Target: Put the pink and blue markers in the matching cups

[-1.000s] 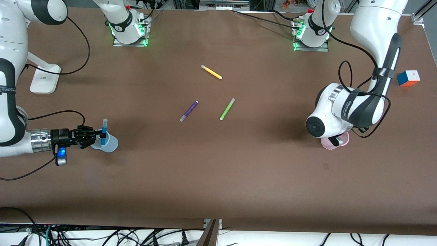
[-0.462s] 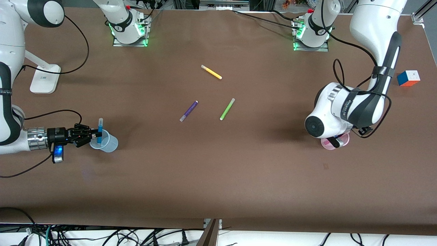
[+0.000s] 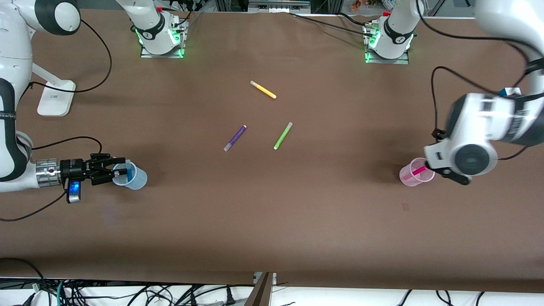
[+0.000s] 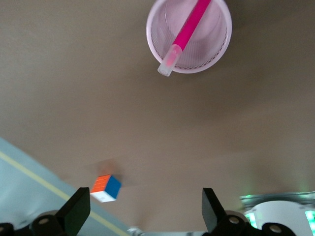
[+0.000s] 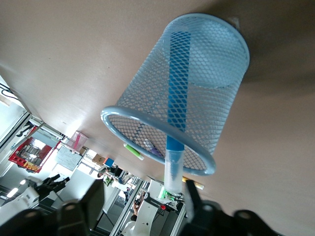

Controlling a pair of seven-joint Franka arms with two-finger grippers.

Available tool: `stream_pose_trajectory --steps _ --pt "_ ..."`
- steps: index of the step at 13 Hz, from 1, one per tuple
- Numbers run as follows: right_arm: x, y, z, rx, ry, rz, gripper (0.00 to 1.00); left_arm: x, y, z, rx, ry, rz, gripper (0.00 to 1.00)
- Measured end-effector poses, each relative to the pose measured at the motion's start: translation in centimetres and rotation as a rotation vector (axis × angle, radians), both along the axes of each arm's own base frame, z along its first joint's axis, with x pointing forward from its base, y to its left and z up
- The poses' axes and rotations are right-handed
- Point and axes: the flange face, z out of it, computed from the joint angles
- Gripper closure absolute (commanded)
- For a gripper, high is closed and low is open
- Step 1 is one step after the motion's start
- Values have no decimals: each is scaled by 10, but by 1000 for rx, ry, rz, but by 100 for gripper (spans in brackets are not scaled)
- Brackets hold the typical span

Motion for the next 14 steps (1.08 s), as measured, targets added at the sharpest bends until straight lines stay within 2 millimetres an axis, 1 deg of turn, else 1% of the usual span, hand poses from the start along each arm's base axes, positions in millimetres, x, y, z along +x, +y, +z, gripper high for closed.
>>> stream_pose_trajectory --steps 1,2,3,4,5,6,7,8,9,10,11,13,14 --pt "0 0 0 0 -1 -1 11 2 6 19 -53 -37 40 0" --pt "1 -1 2 1 -4 -1 11 4 3 40 -89 -77 58 0" --pt "3 -1 7 -1 -14 -1 11 6 -5 63 -112 -125 71 0" --pt "7 -1 18 -6 -34 1 10 7 -13 89 -135 -176 81 0" --pt "11 -1 35 -22 -61 10 8 6 -19 114 -162 -223 89 0" --pt "14 -1 60 -59 -92 33 6 2 -25 139 -191 -266 104 0" --pt "16 0 91 -115 -128 70 6 -5 -29 160 -218 -304 135 0" --pt "16 4 128 -184 -169 113 4 -13 -28 180 -241 -340 182 0" --pt "14 13 167 -259 -210 162 4 -23 -26 197 -258 -371 222 0" --pt "9 26 206 -334 -244 218 4 -35 -28 209 -263 -403 257 0" --pt "1 41 240 -402 -264 275 4 -49 -34 218 -255 -434 290 0" --pt "-16 73 295 -543 -298 386 4 -69 -45 230 -236 -516 360 0" --pt "-25 90 321 -609 -317 436 3 -76 -45 231 -235 -550 378 0"
